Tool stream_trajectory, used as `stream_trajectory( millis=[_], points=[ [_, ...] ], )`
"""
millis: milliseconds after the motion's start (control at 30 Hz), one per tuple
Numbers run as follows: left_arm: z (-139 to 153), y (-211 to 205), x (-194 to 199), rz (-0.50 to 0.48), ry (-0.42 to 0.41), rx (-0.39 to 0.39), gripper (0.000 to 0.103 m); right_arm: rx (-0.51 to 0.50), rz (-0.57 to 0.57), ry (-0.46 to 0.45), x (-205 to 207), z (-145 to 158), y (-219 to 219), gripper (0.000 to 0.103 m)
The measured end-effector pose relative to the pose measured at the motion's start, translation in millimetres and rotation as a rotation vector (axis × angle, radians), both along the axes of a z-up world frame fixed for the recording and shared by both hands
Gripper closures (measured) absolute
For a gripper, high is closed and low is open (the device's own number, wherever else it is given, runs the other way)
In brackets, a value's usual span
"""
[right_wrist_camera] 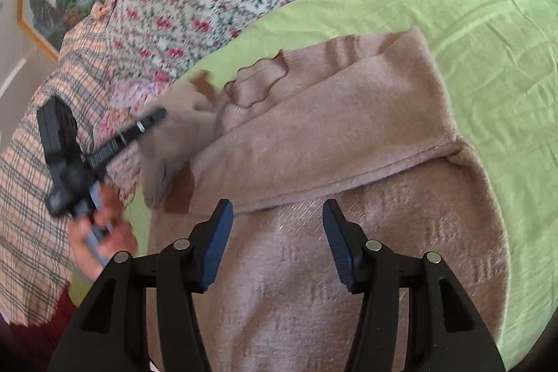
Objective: Fold small clothes
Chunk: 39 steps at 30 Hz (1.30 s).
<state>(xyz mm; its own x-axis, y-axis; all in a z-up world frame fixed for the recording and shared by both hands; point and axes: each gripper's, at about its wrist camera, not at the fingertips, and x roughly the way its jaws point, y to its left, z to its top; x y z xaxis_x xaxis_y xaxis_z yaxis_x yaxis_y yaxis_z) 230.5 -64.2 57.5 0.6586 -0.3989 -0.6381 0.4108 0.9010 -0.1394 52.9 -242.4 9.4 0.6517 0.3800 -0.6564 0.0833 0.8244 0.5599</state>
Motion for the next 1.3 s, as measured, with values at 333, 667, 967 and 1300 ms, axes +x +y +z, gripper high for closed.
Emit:
stream_trajectory(
  millis=[333,667,967,1300],
  points=[
    [-58,-27,-18,-0.057,0.143,0.052,0.081,-0.053,-0.024,0.009,40,3,-9,0.048],
    [-61,87,-74,0.239,0.133,0.145,0.051,-0.070,0.109,0.000,135,6,62,0.048],
    [-87,168,-37,0.470,0.254,0.170,0.051,-0.104,0.156,0.014,175,-5,92,0.095],
    [-86,156,-34,0.640,0.217,0.178,0.050,-0.042,-0.124,-0.187,62,18,-20,0.096]
  ],
)
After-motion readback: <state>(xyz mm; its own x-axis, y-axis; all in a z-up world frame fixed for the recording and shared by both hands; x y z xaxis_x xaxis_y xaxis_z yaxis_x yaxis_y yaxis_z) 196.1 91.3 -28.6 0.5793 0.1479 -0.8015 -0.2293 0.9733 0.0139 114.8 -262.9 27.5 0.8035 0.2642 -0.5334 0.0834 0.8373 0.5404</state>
